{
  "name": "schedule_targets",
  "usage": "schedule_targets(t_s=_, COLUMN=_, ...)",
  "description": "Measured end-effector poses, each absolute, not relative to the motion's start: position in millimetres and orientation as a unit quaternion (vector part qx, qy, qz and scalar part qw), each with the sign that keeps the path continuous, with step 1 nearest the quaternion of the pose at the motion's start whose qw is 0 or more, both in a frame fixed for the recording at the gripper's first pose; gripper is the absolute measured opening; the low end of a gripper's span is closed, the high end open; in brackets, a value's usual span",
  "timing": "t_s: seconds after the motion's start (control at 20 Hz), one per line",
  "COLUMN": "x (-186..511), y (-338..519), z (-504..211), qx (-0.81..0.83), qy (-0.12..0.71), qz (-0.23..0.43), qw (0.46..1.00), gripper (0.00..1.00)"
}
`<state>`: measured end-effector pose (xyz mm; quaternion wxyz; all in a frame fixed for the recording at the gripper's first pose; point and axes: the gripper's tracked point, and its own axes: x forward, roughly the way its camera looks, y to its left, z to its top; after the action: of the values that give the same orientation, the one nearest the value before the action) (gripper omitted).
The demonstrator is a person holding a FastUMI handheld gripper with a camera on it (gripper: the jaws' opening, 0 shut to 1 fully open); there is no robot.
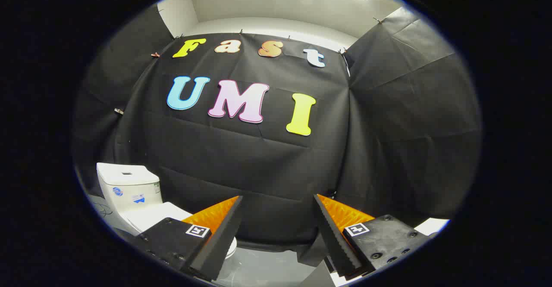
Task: Open the toilet lid.
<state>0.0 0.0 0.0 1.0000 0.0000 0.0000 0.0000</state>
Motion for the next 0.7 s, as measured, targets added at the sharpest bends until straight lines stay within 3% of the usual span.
schedule_targets(t_s=0.7, x=13.5, y=24.0, z=-12.8, qx=0.023, qy=0.028, qz=0.014, qw=0.999, gripper=0.98)
